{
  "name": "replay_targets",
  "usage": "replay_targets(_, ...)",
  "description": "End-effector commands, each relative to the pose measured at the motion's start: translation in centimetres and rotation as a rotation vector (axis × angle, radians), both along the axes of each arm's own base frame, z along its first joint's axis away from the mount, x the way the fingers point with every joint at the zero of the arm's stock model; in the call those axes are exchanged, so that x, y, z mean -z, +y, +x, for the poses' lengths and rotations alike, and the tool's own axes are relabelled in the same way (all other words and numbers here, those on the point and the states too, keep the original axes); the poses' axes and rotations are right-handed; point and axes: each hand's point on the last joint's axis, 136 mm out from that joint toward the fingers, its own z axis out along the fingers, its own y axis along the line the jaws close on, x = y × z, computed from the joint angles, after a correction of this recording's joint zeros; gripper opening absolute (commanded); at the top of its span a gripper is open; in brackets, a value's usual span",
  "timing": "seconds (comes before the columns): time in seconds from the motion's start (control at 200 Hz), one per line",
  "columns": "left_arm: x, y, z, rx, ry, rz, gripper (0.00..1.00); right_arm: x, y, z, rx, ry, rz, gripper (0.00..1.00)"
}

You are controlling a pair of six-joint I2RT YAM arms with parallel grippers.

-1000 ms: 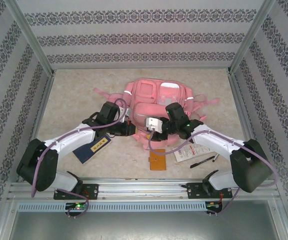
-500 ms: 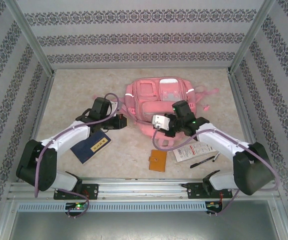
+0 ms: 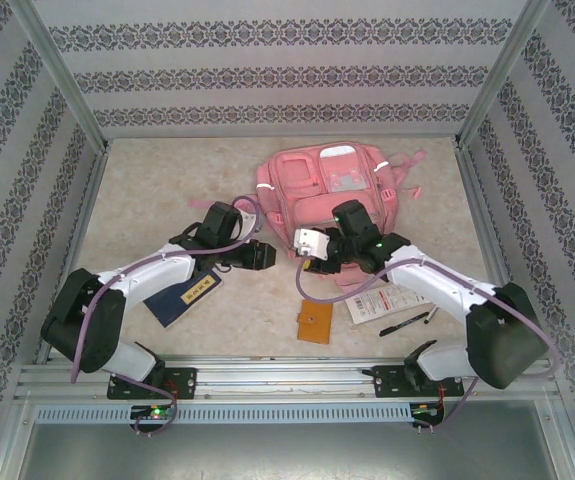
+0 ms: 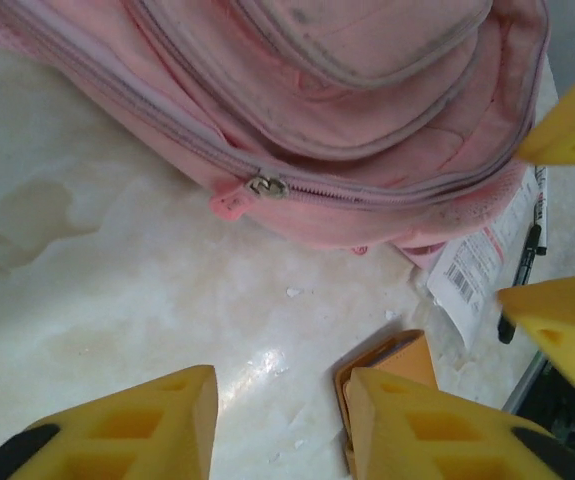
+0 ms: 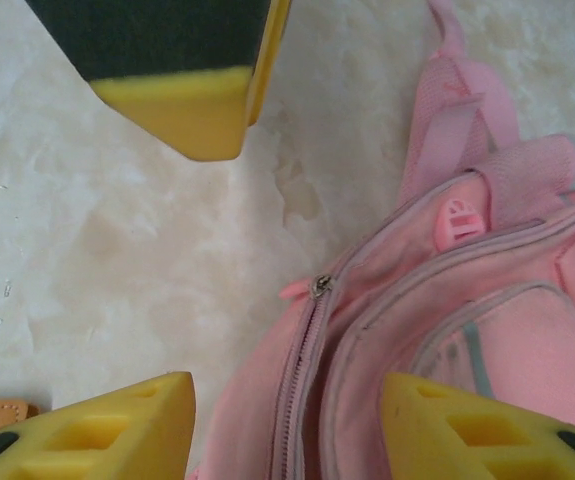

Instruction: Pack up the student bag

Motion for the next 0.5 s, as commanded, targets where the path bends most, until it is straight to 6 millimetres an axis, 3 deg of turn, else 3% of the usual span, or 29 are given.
replay_targets(0.0, 0.4, 0.0, 1.1, 0.029, -0.112, 0.011, 0.46, 2.0, 0.7, 0.8, 0.021, 0.024, -0.038, 0.52)
replay_targets(0.08, 0.6, -0.5, 1.4, 0.05, -0.159, -0.026, 0.52, 4.1, 0.0, 1.9, 0.058, 0.007, -0.119, 0.53)
replay_targets(0.175, -0.7, -1.6, 1.5, 0.119, -0.246, -0.114, 0.56, 6.2, -1.1, 2.9, 0.085, -0.018, -0.214, 0.51)
replay_targets(0.205, -1.1, -2.0, 1.5, 0.151, -0.297, -0.136, 0.57, 6.5, -1.4, 3.2, 0.093, -0.033, -0.238, 0.48)
replay_targets(0.245, -1.7, -2.2, 1.5, 0.192, -0.387, -0.154, 0.58, 6.7, -1.6, 3.3, 0.088, -0.05, -0.257, 0.32)
replay_targets(0.3, -2.2, -2.4, 1.1, 0.259, -0.536, -0.171, 0.59, 6.1, -1.3, 2.8, 0.049, -0.071, -0.232, 0.11)
replay_targets(0.34, -2.4, -2.4, 0.6, 0.307, -0.652, -0.176, 0.62, 5.1, -0.4, 1.6, -0.024, -0.072, -0.171, 0.02)
replay_targets(0.395, -1.9, -2.5, 0.0, 0.367, -0.777, -0.168, 0.62, 2.7, 0.8, 0.0, -0.107, -0.062, -0.038, 0.0)
replay_targets(0.495, -0.5, -3.1, -0.6, 0.457, -0.854, -0.184, 0.62, 0.1, 0.9, -0.1, -0.133, -0.099, 0.007, 0.0)
